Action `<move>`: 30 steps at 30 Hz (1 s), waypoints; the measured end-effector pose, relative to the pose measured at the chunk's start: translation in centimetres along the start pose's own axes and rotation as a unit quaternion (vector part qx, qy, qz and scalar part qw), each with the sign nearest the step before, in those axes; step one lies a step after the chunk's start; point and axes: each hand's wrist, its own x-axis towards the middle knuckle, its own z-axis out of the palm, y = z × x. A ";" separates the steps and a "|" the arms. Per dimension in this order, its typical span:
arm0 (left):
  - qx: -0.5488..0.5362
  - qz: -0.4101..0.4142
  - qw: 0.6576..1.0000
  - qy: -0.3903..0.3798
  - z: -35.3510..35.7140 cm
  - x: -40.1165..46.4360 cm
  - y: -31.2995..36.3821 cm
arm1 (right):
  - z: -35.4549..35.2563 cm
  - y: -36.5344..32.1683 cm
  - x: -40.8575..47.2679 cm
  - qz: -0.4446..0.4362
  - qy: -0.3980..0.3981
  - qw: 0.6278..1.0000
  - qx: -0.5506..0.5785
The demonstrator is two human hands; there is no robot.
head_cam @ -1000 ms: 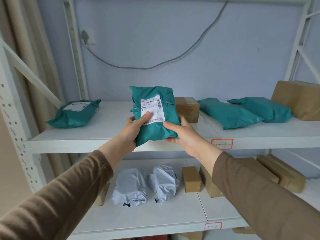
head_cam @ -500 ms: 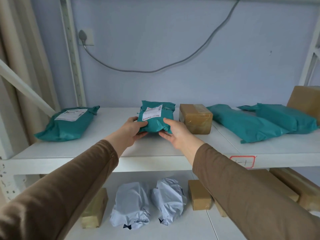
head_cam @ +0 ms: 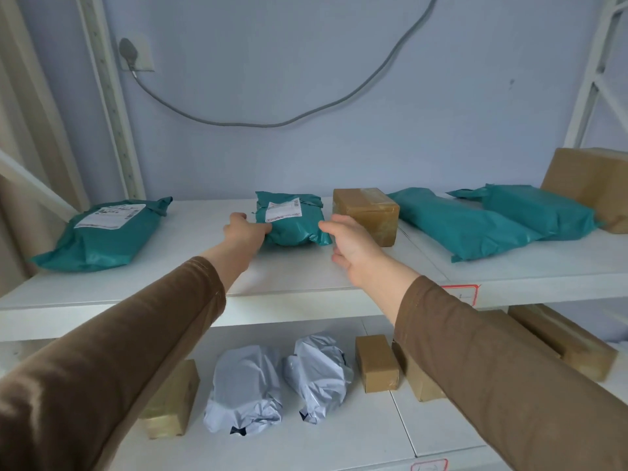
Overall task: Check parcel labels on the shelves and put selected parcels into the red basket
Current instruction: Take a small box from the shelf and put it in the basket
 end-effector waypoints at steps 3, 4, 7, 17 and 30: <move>0.053 0.092 0.991 0.080 -0.4 -0.8 1.3 | -3.3 -0.3 -0.8 -0.102 0.076 0.991 -0.051; 0.034 0.132 0.987 0.080 0.0 -1.4 1.9 | -4.6 -0.4 -0.7 -0.134 0.106 0.984 -0.057; -0.018 0.211 0.977 0.021 2.6 -4.0 4.5 | -8.3 -1.3 0.5 -0.171 0.197 0.965 -0.038; -0.131 -0.012 0.971 -0.199 11.9 -7.6 7.6 | -10.4 -0.6 5.9 0.025 0.056 0.998 0.018; -0.323 0.090 0.928 -0.161 10.5 -16.6 4.3 | -13.7 0.1 -2.7 -0.147 0.046 0.973 0.171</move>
